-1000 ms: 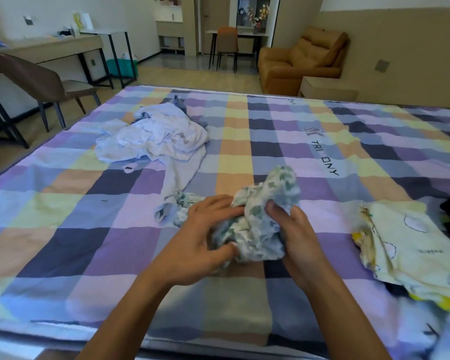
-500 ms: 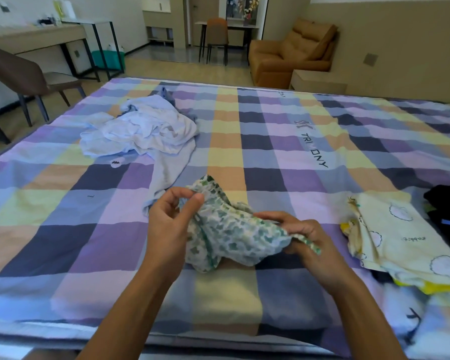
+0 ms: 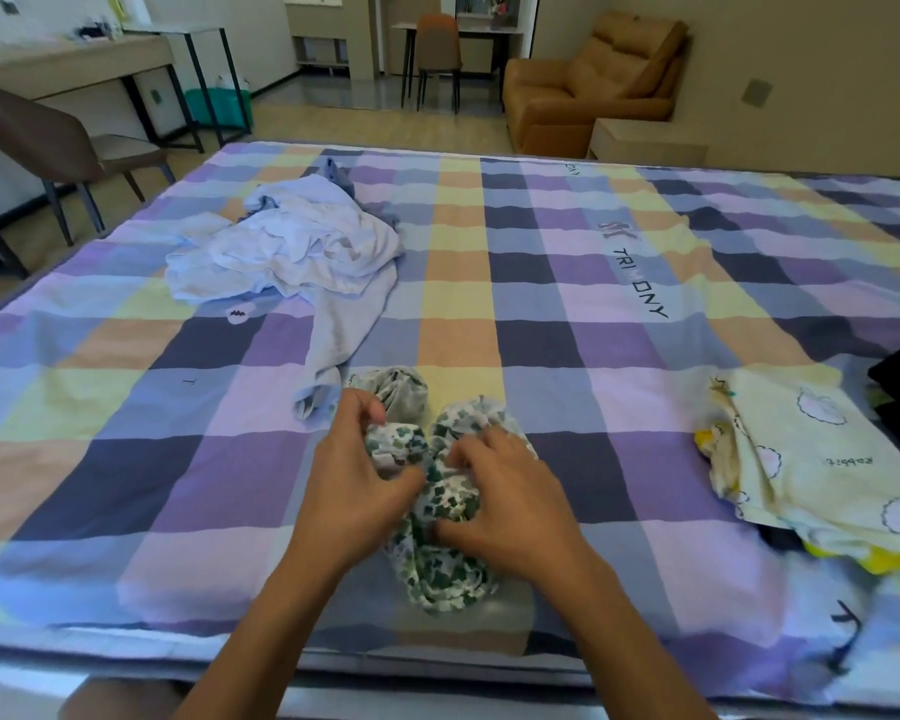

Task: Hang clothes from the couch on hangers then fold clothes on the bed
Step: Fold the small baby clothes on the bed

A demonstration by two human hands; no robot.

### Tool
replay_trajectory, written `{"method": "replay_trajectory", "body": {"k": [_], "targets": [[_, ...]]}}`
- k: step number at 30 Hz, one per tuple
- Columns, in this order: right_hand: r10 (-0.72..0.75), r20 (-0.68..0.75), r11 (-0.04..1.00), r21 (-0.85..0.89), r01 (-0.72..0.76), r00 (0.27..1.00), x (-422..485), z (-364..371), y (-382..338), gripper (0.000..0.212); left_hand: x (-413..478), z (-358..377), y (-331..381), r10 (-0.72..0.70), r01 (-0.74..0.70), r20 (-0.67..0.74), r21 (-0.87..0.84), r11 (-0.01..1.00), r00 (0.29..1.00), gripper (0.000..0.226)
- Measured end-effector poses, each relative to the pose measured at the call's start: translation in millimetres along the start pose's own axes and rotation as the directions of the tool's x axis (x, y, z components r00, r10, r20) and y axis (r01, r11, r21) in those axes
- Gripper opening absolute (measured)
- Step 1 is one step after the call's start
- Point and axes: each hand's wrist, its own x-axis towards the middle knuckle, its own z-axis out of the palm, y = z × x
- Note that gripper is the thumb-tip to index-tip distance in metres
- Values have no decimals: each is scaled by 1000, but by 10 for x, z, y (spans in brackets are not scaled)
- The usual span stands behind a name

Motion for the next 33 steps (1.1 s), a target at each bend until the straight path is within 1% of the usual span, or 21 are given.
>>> {"method": "replay_trajectory", "body": {"k": [2,4,5,6,8,9,11,12,13,15,17,18,20,21,22,24,25,28,30,31,33], "targets": [[10,-48,996,-91,-14,999,21,14,-67,37,-17,-24,-82,78,-90,67,184,979,995,49],[37,-128,993,-106,-51,991,47,13,-56,25,-5,-45,-161,166,-193,101,426,884,981,58],[48,-192,991,-113,-71,980,70,20,-17,26,19,-51,-196,185,-221,120,521,824,975,67],[58,-255,990,-111,-89,965,96,25,30,33,50,-48,-210,162,-223,157,567,793,974,80],[92,-304,992,-60,-115,948,139,34,131,45,115,-32,-199,23,-190,288,566,802,957,102],[105,-276,992,-36,-120,955,157,44,176,47,159,-17,-214,-57,-173,362,571,803,930,110],[134,-153,991,0,-136,979,189,63,268,47,248,20,-242,-181,-184,457,644,743,871,125],[145,-125,989,40,-141,981,203,58,300,46,283,36,-245,-204,-199,465,679,706,862,130],[157,-140,983,117,-141,978,221,44,324,42,323,49,-250,-202,-208,456,698,686,867,135],[191,-193,931,347,-115,962,263,-14,322,25,380,51,-211,-171,-220,450,691,689,877,140],[180,-212,848,528,-43,960,289,-86,264,23,408,44,-139,-127,-215,472,604,767,873,131],[157,-215,812,584,-2,964,291,-123,220,26,422,49,-123,-69,-208,478,502,840,876,112],[112,-242,761,644,73,964,286,-183,139,33,417,42,-84,22,-139,418,252,958,908,56],[110,-264,743,662,97,958,285,-205,124,35,409,31,-65,11,-68,393,131,989,919,42],[117,-287,734,670,111,951,284,-224,121,35,392,18,-32,-33,37,400,-2,999,916,43],[116,-343,752,644,143,932,276,-262,152,33,361,12,6,-107,225,428,-236,945,897,43],[103,-362,774,615,154,927,277,-272,180,33,359,18,26,-128,278,412,-328,903,902,42],[91,-377,859,498,119,922,272,-254,267,38,334,53,57,-128,316,356,-541,779,926,46],[99,-373,913,402,64,922,231,-246,294,43,314,94,83,-128,320,335,-617,719,934,43],[107,-367,915,400,53,924,239,-233,338,44,286,107,124,-121,322,341,-629,707,932,40],[177,-339,859,511,23,924,243,-250,355,40,227,91,177,-74,343,417,-619,706,906,34]]}}
